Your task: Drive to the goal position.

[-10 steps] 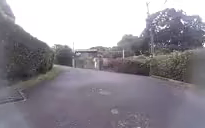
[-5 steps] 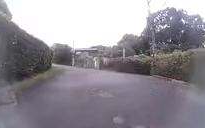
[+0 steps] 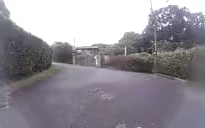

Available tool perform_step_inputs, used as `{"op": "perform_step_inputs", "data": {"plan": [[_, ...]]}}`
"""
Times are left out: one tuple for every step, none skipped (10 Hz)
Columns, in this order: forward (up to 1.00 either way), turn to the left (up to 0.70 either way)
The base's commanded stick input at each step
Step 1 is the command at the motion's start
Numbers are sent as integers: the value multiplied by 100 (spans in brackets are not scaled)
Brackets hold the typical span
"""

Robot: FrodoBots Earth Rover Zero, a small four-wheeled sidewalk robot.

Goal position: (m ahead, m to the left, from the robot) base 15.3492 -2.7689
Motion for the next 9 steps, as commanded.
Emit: {"op": "perform_step_inputs", "data": {"plan": [[50,0],[50,0],[50,0],[50,0],[50,0],[50,0],[50,0],[50,0],[50,0]]}}
